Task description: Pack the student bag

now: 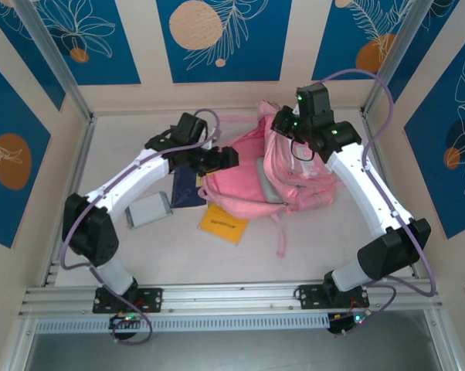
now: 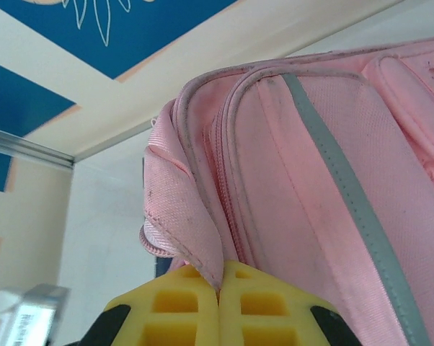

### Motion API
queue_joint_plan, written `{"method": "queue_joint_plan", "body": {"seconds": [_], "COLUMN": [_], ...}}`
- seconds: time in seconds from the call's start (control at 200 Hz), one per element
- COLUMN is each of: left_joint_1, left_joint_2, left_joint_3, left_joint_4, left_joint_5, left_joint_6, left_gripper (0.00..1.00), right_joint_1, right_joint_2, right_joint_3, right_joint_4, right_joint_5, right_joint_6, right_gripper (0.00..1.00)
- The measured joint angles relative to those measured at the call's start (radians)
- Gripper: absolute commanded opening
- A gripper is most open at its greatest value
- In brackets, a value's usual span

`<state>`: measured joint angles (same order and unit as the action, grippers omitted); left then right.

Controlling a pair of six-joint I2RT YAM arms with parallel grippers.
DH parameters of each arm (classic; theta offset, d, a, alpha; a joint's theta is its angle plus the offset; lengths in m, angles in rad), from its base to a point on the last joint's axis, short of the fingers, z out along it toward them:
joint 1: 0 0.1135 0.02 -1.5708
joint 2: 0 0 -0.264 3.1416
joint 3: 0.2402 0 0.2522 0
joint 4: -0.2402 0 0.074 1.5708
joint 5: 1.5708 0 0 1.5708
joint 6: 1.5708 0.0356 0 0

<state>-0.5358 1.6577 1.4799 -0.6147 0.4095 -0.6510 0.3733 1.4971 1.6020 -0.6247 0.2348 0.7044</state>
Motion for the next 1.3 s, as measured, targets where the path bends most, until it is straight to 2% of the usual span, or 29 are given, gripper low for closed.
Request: {"method": "queue_joint_plan", "body": {"seconds": [0.225,0.27,0.44,0.47,0.59,0.735,0.83,1.04,1.235,1.3], "left_joint_1": [0.124,0.164,0.359,0.391,0.504,0.591,0.623,0.690,0.693,0.694], "left_joint_2": [-0.192,-0.233,-0.324,-0.327,-0.327,-0.327,-0.326,-0.289,-0.227,-0.217], "left_joint_3": [-0.159,-0.200,-0.352,-0.376,-0.476,-0.570,-0.610,-0.649,-0.658,-0.666], "left_joint_4": [-0.037,-0.038,-0.050,-0.055,-0.064,-0.068,-0.067,-0.036,0.019,0.033], "left_joint_5": [-0.154,-0.182,-0.273,-0.285,-0.349,-0.423,-0.471,-0.496,-0.463,-0.447], "left_joint_6": [-0.024,-0.039,-0.111,-0.123,-0.160,-0.197,-0.213,-0.227,-0.231,-0.231], "left_gripper": [0.79,0.79,0.80,0.80,0.80,0.81,0.81,0.78,0.76,0.75], "right_joint_1": [0.077,0.088,0.124,0.129,0.171,0.266,0.344,0.478,0.500,0.501], "right_joint_2": [0.063,0.076,0.105,0.109,0.119,0.132,0.160,0.342,0.600,0.690], "right_joint_3": [0.000,0.000,-0.006,-0.008,-0.010,-0.010,0.003,0.092,0.278,0.364], "right_joint_4": [-0.015,-0.016,-0.020,-0.021,-0.028,-0.023,-0.018,0.000,0.000,-0.016], "right_joint_5": [0.177,0.203,0.265,0.272,0.313,0.330,0.293,0.092,-0.202,-0.263], "right_joint_6": [-0.073,-0.084,-0.132,-0.139,-0.202,-0.279,-0.318,-0.358,-0.332,-0.317], "right_gripper": [0.00,0.04,0.40,0.49,0.63,0.64,0.58,0.53,0.46,0.44]}}
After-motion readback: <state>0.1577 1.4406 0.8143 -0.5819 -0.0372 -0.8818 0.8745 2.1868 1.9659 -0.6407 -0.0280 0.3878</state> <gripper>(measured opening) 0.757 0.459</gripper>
